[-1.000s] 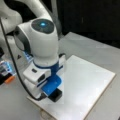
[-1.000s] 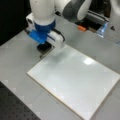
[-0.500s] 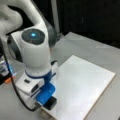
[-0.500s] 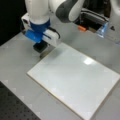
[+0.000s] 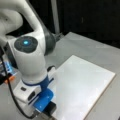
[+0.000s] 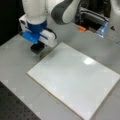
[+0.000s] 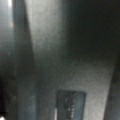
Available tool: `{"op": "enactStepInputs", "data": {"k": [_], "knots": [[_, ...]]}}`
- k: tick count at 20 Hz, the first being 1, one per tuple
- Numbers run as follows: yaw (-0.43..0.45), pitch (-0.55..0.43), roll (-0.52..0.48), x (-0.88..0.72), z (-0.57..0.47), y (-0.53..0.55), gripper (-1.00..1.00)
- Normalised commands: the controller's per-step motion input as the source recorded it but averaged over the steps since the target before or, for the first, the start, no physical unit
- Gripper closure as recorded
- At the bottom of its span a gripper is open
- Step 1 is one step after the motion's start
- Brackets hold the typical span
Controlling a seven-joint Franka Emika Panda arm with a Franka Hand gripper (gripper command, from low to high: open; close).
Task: Erasing curve lines
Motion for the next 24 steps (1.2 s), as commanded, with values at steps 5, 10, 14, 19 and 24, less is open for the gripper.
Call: {"op": "enactStepInputs", "data": {"k": [5, 10, 14, 19, 24], "knots": [[-0.091, 0.035, 0.198, 0.28, 0.04, -0.17, 1.0], [-0.121, 0.118, 0.155, 0.22, 0.05, -0.09, 1.0], [-0.16, 0.081, 0.139, 0.2, 0.01, -0.03, 1.0], [-0.16, 0.036, 0.137, 0.18, -0.03, -0.04, 1.0], [-0.147, 0.0, 0.158, 0.17, -0.04, -0.08, 1.0]]}}
